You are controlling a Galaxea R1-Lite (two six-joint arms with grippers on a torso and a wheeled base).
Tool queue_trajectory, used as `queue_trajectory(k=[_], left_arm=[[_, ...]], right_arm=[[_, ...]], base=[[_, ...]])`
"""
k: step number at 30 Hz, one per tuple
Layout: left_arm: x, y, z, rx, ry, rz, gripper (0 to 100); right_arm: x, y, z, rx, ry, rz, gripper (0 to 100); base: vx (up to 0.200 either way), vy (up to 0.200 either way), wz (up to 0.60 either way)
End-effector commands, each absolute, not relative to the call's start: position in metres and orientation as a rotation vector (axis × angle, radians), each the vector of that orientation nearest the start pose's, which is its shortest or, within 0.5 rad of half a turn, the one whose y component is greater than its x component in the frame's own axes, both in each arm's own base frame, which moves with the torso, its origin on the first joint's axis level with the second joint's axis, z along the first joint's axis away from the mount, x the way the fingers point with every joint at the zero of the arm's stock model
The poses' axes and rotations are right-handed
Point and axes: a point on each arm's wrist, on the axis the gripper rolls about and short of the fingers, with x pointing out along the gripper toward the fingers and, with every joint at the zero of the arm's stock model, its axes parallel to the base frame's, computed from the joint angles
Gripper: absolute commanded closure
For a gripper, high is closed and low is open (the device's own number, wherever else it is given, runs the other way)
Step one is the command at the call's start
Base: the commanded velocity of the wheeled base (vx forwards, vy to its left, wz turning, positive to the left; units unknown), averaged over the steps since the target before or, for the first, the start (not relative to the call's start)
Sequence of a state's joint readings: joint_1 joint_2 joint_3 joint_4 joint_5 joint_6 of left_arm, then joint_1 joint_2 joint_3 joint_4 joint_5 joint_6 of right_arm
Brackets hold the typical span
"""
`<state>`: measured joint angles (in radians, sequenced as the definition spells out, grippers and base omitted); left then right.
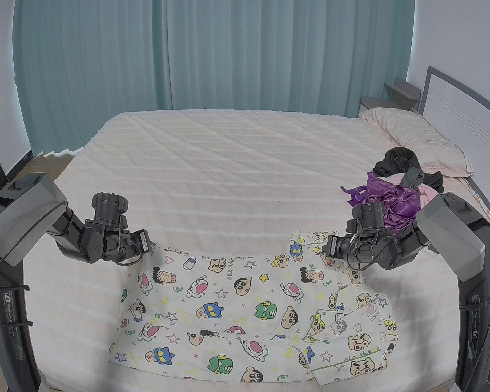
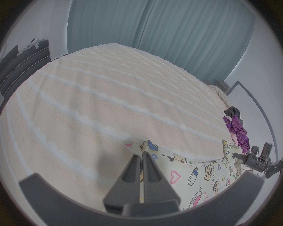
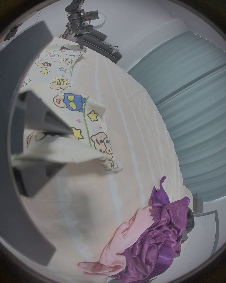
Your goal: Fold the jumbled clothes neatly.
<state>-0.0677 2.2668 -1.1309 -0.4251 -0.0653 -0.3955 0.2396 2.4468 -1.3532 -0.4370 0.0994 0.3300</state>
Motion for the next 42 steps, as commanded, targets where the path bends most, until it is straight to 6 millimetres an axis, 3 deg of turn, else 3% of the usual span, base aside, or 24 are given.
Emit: queue_trajectory(k=[1, 18, 42], left_arm=[[0.411, -0.029, 0.037, -0.376, 0.726, 0.015, 100], [0.413, -0.02, 0.044, -0.389, 0.692, 0.032, 100], [0.409, -0.021, 0.057, -0.388, 0.671, 0.024, 100]], right_arm=[[0.447, 0.11, 0.01, 0.272, 0.702, 0.222, 100], [0.44, 0.083, 0.023, 0.333, 0.573, 0.224, 100], [0.42, 0.07, 0.032, 0.453, 0.642, 0.346, 100]], base=[[0.0, 0.0, 0.0], [0.0, 0.0, 0.0], [0.0, 0.0, 0.0]])
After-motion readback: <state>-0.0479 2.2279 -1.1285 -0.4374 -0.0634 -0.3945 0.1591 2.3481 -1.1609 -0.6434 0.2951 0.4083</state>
